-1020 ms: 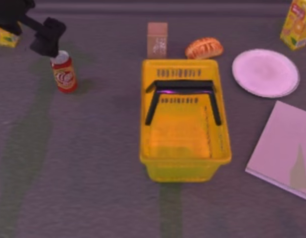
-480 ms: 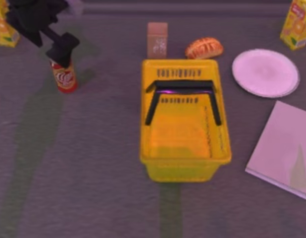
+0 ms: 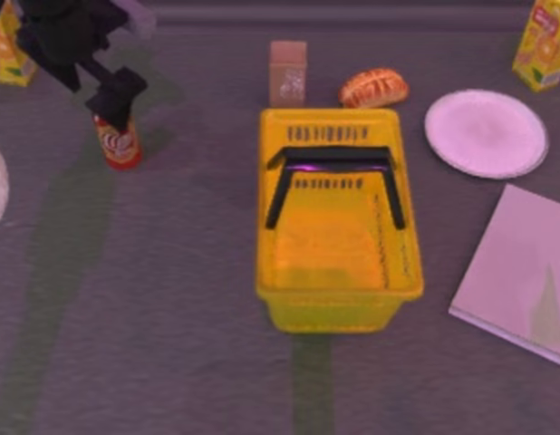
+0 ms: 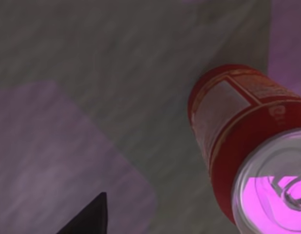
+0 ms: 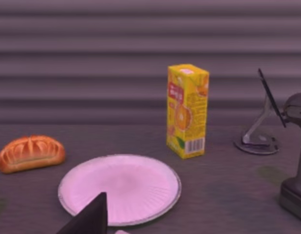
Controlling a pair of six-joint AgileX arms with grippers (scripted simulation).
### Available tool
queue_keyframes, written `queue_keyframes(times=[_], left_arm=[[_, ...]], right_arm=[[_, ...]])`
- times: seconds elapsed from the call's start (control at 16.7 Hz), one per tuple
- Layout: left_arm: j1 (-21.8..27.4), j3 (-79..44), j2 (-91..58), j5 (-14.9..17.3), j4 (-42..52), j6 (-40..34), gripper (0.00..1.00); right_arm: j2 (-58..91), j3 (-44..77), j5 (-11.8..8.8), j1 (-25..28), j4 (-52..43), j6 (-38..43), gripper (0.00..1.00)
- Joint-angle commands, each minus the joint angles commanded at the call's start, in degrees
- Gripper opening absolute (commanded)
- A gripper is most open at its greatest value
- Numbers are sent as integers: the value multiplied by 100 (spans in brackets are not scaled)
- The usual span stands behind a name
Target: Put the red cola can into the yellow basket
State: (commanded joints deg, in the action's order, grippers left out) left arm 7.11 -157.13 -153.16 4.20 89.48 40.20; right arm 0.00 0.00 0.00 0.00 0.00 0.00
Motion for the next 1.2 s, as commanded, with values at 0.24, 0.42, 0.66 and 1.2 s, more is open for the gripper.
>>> queue_keyframes(times=[0.24,0.42,0.66,1.2], left_arm=[[4,249,64,-1,-229,-4,100],[17,1018,209,-4,-791,-20,100],[30,1784,343,-7,-1439,-32,100],[30,1825,350,-7,-1476,-33,62]], right_arm=[[0,0,0,0,0,0,100],[0,0,0,0,0,0,100],[0,0,0,0,0,0,100],[0,0,0,0,0,0,100]])
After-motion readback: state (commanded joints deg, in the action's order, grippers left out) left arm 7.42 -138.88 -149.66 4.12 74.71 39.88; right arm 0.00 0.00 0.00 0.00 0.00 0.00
